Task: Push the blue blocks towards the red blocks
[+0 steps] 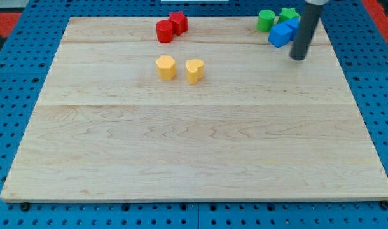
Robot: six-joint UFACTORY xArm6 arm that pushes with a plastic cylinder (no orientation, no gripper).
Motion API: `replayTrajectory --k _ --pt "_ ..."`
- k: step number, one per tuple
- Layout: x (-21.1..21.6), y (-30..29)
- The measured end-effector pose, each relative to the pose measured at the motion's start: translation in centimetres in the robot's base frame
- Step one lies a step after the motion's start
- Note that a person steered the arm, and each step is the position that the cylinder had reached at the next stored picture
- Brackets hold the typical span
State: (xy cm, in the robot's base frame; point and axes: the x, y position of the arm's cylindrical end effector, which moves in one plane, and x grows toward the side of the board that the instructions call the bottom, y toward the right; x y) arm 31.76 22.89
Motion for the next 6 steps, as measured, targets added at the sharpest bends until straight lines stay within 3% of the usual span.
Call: replayTrajectory --k 1,3,5,6 --pt "-1.6 5.0" --pt "-9.2 4.0" --pt "-5.6 -3.9" --pt "-6.2 -1.3"
